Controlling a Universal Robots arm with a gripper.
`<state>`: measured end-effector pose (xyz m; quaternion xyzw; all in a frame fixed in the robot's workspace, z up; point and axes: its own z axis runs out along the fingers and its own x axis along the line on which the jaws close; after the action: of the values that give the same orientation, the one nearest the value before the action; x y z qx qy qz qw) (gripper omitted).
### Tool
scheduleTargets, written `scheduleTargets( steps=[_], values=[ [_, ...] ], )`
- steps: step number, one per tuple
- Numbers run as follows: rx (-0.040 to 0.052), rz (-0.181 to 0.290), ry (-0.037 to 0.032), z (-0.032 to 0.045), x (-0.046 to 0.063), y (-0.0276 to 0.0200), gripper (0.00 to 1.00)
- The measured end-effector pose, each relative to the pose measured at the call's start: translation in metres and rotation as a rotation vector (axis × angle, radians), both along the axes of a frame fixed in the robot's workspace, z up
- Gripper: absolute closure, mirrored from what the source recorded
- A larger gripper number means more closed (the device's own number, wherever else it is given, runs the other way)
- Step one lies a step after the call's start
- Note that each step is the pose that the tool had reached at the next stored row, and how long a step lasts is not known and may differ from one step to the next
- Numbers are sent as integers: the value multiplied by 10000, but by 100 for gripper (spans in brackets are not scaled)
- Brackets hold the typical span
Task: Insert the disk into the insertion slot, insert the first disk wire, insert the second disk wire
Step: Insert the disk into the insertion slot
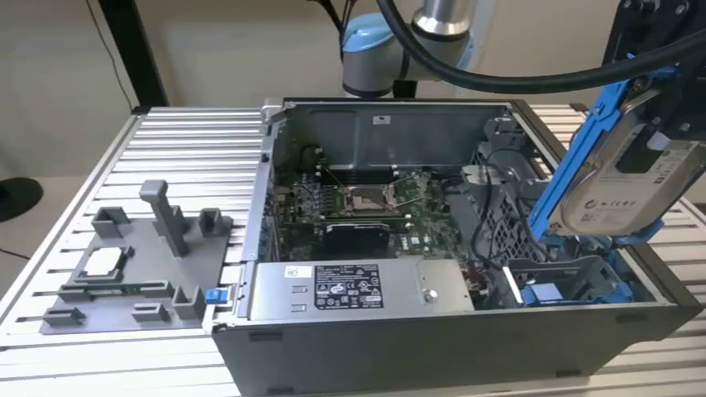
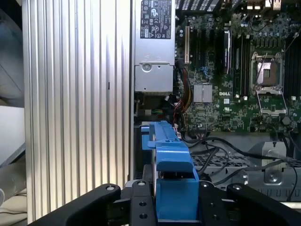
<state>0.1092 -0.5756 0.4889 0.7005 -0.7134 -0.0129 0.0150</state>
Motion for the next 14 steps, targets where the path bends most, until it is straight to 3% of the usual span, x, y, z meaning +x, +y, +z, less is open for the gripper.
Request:
scheduleTargets(
  steps=[14],
  values=[
    [0, 1, 0, -77, 2, 0, 100]
  ],
)
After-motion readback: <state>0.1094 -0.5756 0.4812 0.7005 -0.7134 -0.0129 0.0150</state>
